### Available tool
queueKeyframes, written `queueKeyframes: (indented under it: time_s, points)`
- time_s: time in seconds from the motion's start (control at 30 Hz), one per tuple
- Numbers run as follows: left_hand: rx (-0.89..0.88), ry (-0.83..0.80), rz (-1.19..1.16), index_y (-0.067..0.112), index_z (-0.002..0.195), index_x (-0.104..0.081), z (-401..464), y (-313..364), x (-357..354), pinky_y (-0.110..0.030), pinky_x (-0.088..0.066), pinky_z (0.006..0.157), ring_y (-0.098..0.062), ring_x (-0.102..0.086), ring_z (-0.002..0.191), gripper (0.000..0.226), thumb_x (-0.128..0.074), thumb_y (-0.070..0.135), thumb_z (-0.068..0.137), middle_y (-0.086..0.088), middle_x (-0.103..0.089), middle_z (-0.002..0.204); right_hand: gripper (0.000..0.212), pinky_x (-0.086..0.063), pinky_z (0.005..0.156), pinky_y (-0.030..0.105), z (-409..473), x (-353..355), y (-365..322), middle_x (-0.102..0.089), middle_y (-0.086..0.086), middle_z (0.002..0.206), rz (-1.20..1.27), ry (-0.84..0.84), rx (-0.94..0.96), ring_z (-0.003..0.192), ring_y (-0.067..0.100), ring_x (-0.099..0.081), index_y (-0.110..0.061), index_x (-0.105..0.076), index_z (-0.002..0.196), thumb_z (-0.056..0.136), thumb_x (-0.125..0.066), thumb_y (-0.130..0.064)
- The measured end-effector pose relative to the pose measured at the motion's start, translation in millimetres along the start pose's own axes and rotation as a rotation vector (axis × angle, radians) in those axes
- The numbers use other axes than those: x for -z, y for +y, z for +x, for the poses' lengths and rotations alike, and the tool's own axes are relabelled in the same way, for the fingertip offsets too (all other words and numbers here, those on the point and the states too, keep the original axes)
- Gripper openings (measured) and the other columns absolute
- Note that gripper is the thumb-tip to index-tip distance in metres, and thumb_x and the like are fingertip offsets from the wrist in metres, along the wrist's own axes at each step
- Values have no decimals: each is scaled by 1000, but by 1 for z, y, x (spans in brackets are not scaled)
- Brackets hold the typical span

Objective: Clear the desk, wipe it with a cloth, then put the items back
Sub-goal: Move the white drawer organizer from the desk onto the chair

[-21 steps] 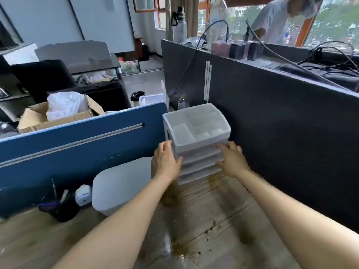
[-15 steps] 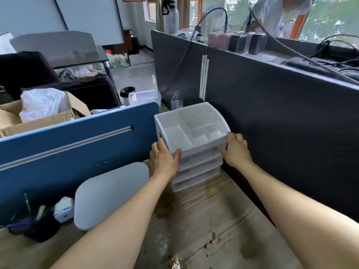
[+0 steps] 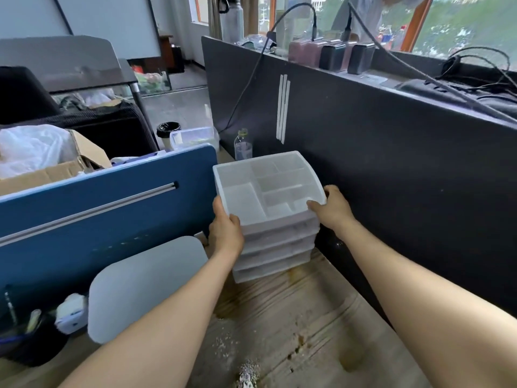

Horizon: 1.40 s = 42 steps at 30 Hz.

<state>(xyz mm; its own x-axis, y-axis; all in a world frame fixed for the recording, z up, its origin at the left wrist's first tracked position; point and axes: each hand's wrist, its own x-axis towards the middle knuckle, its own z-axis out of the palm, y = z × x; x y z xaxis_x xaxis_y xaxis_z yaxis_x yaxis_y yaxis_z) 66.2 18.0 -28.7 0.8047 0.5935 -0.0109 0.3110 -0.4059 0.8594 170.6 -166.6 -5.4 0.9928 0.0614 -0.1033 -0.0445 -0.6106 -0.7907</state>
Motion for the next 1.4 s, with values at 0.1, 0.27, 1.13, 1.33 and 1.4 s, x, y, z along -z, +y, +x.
queueKeyframes:
  time_s: [0.1,0.27,1.13,1.33,1.4]
  points:
    - [-42,6,-3,25,139,-29,-13,3,11,-33,-40,77,-21,-47,94,47,-33,9,96,-8,-53,120,47,-49,86,38,-26,9,4,-53,13,127,-54,27,-14,110,29,-55,-6,-43,132,91,-59,-23]
    - [-102,-46,90,22,133,-37,-57,14,39,-31,-40,68,-21,-50,88,38,-32,10,97,-8,-55,112,26,-46,75,34,-91,35,6,-58,9,118,-96,59,-28,101,27,-57,-10,-49,120,96,-50,-17]
    - [-153,-645,86,18,128,-54,-447,107,50,-44,-59,62,-24,-63,83,35,-47,6,96,-8,-61,106,3,-57,64,40,-492,295,166,-55,18,75,72,-42,-326,59,32,-61,1,-50,86,83,-51,2]
    - [-203,-839,27,19,117,-57,-478,134,-42,-37,-57,51,-25,-61,64,35,-43,-2,93,-7,-64,86,10,-58,66,43,-505,351,237,-56,19,87,121,86,-443,65,31,-62,-2,-49,91,83,-51,4]
    - [-185,-900,12,23,118,-53,-479,143,-77,-36,-56,50,-24,-62,65,39,-44,-4,92,-6,-65,88,13,-58,62,44,-504,367,259,-54,22,92,190,121,-492,67,31,-60,-1,-48,86,83,-51,11]
